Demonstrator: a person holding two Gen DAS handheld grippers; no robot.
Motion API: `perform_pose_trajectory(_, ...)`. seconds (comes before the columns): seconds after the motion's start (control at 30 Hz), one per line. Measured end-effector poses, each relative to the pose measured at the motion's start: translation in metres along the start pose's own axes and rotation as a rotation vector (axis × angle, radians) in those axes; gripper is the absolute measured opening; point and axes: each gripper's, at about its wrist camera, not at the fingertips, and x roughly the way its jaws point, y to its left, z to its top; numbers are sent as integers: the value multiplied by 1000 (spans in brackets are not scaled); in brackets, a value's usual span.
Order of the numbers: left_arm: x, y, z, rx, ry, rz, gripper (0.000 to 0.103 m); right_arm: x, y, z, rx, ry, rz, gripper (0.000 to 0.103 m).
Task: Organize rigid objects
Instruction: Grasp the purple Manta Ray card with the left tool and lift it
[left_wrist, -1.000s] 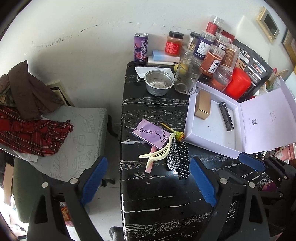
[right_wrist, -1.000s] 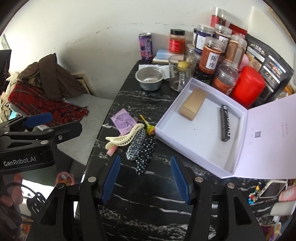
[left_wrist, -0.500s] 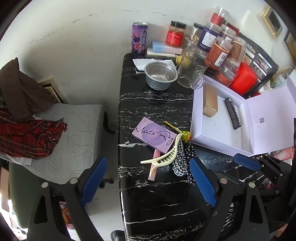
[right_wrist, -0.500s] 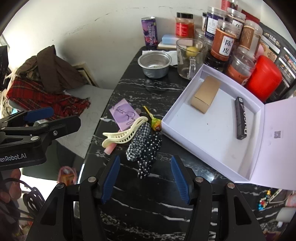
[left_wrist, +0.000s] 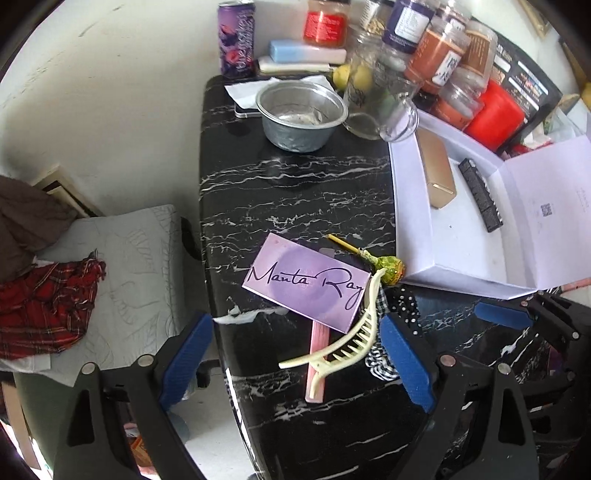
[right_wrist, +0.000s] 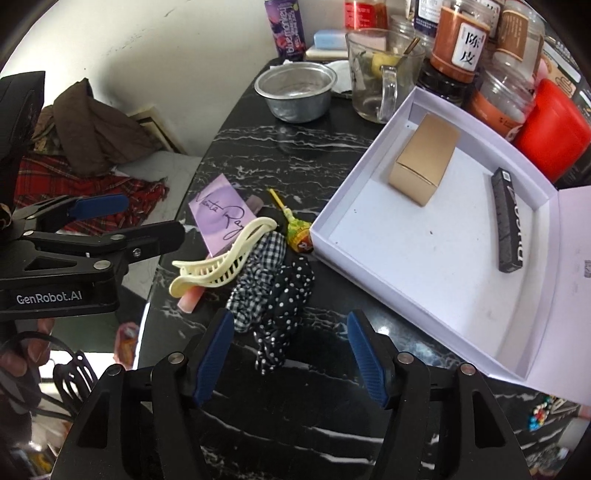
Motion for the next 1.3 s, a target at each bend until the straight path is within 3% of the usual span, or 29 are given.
perform_pose_trajectory(0.23, 28, 5, 11, 62, 63, -3, 100, 20, -8, 8, 13, 35, 14, 64)
perform_pose_trajectory(0.43, 41, 3, 18, 105, 87, -59, 103, 32, -11, 16, 8, 54, 25, 65)
perform_pose_trajectory(0.57, 51, 0, 21, 143, 105, -38, 103, 36, -12, 19, 4, 55, 26, 67)
perform_pose_trajectory(0.67, 60, 6, 25, 130, 122, -62, 103, 39, -12, 21, 6, 61, 28, 67)
perform_pose_trajectory(0.8, 78, 4, 23, 189, 172, -16, 103, 43, -15, 22, 13, 66, 34, 67)
perform_pose_trajectory(0.93, 80, -6, 18, 258, 160, 50, 103, 44, -16, 21, 12, 70, 30, 67)
perform_pose_trajectory(1.03, 77, -6, 19, 236, 139, 52, 103, 45, -18, 19, 8, 74, 26, 67)
perform_pose_trajectory(1.3, 67, -11, 14, 232, 86, -15, 96, 51, -21, 16, 7, 87, 23, 67)
